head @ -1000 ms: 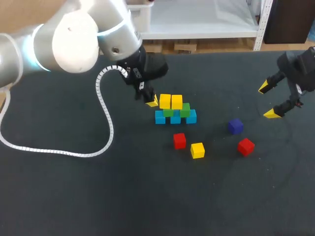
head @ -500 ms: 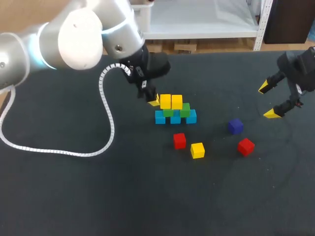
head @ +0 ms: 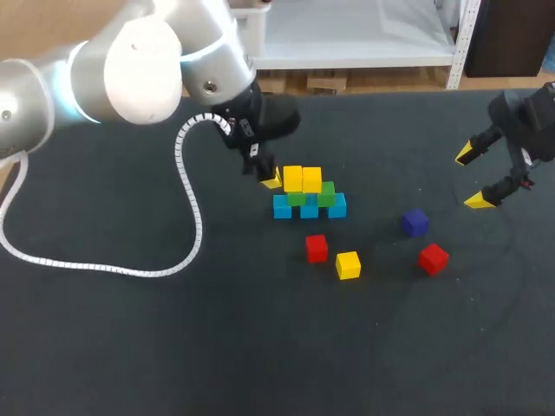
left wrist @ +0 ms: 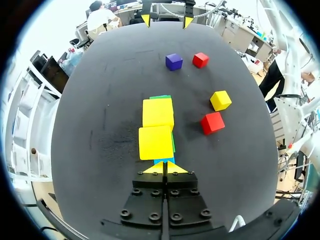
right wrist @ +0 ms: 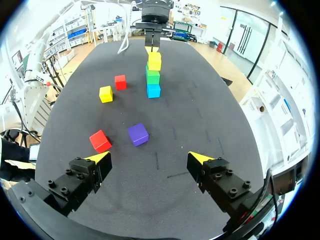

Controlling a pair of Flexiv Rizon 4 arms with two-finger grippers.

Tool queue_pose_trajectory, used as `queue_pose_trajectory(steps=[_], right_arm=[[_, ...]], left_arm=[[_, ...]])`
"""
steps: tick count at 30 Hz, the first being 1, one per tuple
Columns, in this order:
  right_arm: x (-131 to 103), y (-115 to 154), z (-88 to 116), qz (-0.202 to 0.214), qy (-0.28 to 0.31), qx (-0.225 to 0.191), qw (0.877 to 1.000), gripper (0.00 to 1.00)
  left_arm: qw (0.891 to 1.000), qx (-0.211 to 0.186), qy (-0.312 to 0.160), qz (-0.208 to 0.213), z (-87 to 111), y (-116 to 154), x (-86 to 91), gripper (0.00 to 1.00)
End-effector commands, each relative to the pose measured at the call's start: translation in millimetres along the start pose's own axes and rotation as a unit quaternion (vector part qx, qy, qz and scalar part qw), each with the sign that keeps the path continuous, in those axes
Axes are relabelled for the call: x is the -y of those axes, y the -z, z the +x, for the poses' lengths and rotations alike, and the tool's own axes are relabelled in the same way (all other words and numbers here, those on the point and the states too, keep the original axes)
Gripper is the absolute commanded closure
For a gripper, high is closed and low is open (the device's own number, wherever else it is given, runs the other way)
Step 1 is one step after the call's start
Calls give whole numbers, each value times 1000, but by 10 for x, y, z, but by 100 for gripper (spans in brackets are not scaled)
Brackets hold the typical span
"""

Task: Place the blue cubes, place green cubes on the blue cubes, place the yellow cubes on the green cubes, then place the red cubes on the yellow cubes, and place purple cube on the red cubes.

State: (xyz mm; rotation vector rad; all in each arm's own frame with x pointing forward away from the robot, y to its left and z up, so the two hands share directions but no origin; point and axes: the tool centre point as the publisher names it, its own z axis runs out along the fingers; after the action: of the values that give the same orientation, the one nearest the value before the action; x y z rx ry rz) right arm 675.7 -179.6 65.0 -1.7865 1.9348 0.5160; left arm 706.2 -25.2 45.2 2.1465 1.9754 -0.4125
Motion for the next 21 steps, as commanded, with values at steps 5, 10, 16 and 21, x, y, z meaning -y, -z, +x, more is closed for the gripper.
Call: queue_pose_trajectory(steps=[5,10,16,21], right_arm=[[1,-1,3,0,0,1,1000,0],[1,-1,3,0,0,1,1000,0],[1,-1,3,0,0,1,1000,0],[1,-1,3,0,0,1,1000,0]], left_arm=[[1000,2,12,-4,52,88,-1,100],[999,30,17,-21,105,259,90,100],[997,71,22,-29,242,497,300,0],[994,104,16,-33,392,746,484,0]])
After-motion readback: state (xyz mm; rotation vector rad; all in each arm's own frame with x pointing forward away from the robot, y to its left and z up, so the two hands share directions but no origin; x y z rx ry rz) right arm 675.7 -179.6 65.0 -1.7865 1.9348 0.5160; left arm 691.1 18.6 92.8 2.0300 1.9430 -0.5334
